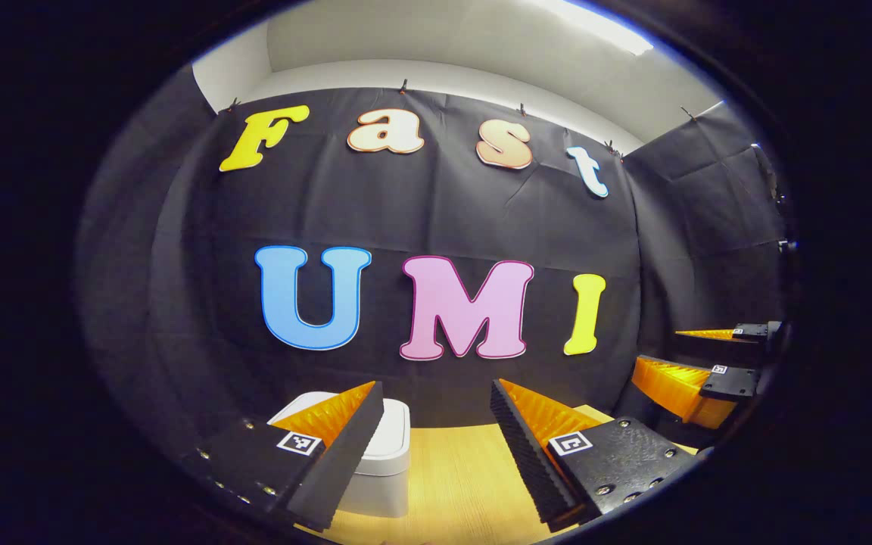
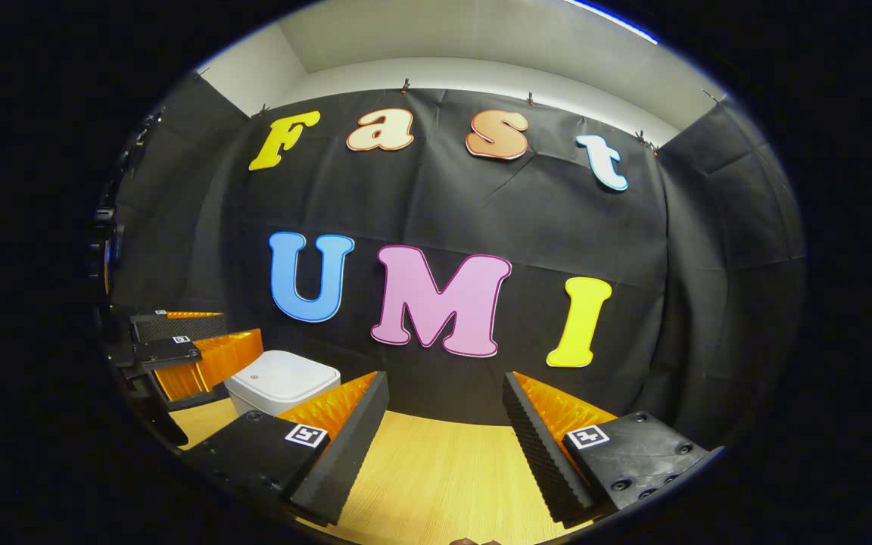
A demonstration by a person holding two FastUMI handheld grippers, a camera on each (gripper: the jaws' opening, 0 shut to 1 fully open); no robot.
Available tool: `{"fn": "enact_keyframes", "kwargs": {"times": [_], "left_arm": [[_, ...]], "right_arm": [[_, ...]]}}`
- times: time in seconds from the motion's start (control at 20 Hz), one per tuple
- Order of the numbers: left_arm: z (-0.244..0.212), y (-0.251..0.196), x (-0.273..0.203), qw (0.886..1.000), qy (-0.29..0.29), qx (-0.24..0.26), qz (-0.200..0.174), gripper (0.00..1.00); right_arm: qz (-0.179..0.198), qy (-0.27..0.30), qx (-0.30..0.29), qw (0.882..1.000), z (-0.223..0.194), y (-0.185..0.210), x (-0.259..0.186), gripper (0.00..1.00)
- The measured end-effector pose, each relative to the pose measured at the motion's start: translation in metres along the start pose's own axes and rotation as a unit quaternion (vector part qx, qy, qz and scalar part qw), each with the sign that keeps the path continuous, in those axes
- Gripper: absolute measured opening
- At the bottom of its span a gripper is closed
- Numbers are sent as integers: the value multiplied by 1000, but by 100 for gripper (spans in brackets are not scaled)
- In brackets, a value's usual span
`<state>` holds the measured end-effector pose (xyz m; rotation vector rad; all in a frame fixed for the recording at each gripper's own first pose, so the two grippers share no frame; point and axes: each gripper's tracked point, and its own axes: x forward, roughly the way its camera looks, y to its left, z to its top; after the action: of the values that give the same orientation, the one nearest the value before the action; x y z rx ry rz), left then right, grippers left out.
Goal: Press the lid of the desktop garbage bin to open it, pick up the crumpled paper on the desktop and throw it into the bin, then pick up the pop can on the desktop and drop it into the bin, and finally close the garbage bin lid.
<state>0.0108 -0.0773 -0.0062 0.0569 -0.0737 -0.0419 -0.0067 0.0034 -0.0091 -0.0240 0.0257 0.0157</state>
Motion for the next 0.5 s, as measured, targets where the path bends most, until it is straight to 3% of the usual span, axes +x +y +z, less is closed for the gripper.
{"fn": "enact_keyframes", "kwargs": {"times": [0.2,0.5], "left_arm": [[5,6,-22,1000,-15,1,-13,94],[-4,23,-44,1000,-8,3,-3,94]], "right_arm": [[-1,-6,17,1000,9,20,-10,98],[4,8,15,1000,-1,39,-32,99]]}}
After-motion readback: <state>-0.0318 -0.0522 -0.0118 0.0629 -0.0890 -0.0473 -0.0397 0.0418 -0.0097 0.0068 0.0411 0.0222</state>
